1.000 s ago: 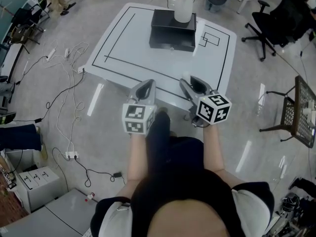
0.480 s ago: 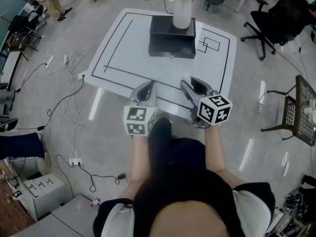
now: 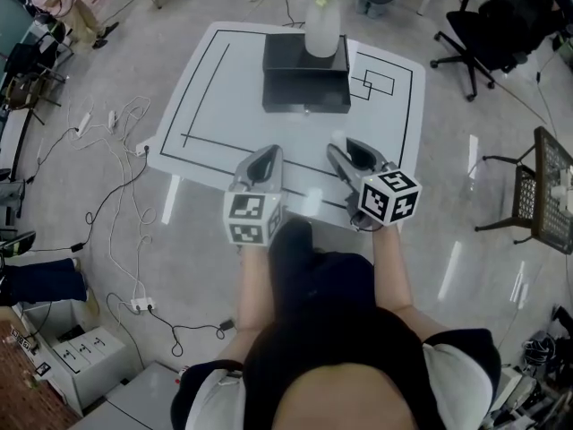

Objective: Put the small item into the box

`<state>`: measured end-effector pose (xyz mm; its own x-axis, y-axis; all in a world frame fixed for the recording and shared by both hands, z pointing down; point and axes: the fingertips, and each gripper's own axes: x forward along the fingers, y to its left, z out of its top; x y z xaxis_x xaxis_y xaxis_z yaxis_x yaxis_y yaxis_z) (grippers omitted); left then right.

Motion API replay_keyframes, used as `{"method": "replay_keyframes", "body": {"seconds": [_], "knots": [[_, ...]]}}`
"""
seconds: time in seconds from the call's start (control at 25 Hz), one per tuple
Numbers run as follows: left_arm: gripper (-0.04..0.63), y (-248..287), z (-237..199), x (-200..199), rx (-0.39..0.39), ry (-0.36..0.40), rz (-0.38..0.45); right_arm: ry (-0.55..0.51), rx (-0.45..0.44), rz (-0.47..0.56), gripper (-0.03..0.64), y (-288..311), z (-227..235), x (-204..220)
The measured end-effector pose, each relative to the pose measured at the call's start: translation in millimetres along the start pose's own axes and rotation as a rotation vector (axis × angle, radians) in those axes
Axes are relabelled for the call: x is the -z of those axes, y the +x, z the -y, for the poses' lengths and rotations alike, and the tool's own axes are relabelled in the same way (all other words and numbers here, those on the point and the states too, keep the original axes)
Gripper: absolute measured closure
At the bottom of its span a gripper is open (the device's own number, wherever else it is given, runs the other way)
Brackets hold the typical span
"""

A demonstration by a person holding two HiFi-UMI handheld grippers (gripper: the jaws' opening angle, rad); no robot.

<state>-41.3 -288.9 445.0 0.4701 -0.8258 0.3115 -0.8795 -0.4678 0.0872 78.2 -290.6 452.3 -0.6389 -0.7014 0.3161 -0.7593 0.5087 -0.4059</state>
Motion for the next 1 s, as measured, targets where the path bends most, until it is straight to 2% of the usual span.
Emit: {"method": "replay_keyframes", "body": {"seconds": [1.0], "knots": [[0.588, 70.9, -55.4, -21.4, 0.082, -0.010, -0.027, 0.014, 0.072, -0.004, 0.475, 70.9, 30.4, -32.7]]}}
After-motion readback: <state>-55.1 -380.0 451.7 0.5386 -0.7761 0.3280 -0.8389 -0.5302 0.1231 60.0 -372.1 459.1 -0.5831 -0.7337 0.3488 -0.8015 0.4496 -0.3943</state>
